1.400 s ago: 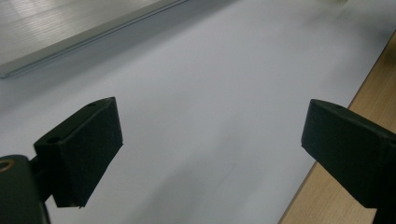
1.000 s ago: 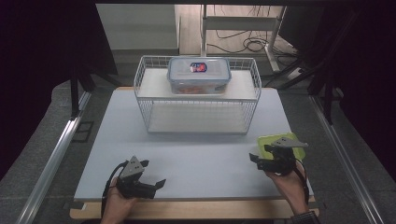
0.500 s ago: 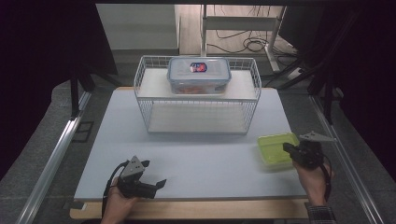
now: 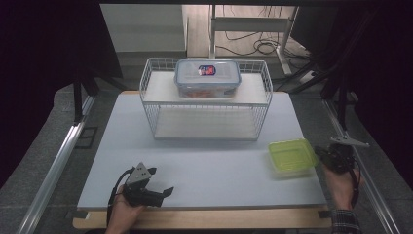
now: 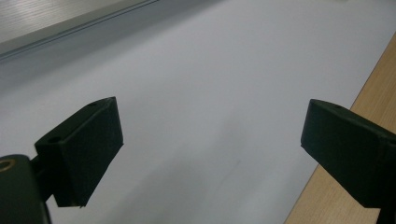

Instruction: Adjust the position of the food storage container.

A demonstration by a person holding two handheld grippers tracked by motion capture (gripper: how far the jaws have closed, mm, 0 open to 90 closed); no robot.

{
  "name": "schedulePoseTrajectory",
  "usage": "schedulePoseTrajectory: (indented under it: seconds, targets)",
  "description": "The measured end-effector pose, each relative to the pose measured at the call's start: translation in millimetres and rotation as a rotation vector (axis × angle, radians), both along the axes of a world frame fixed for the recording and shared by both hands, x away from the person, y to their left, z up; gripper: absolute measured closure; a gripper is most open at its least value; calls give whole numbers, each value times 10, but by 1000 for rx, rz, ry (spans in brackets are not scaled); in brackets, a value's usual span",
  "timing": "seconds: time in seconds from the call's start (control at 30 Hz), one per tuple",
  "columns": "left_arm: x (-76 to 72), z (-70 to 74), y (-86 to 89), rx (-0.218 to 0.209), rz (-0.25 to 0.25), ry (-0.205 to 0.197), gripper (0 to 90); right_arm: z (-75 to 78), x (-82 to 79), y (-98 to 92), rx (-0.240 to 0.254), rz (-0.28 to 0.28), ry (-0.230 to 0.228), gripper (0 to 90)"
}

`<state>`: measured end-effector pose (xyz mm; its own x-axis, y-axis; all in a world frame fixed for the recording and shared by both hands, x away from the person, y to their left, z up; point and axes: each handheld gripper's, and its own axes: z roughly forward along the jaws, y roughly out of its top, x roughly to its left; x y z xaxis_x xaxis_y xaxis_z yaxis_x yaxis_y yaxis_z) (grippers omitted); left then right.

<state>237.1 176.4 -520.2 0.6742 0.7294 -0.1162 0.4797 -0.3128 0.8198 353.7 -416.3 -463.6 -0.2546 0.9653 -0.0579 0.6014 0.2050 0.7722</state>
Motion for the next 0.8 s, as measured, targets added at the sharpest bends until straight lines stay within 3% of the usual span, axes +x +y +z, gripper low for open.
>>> schedulePoseTrajectory:
  seconds: [0.13, 0.4, 0.8]
  targets:
    - [1, -2, -1, 1, -1, 1, 56, -58, 32, -66, -21, -11, 14, 884]
    - [2, -3, -6, 5, -3, 2, 57, -163, 83, -80, 2, 9, 52, 887]
    - [-2, -5, -13, 10, -6, 3, 58, -174, 84, 243, 24, 123, 89, 885]
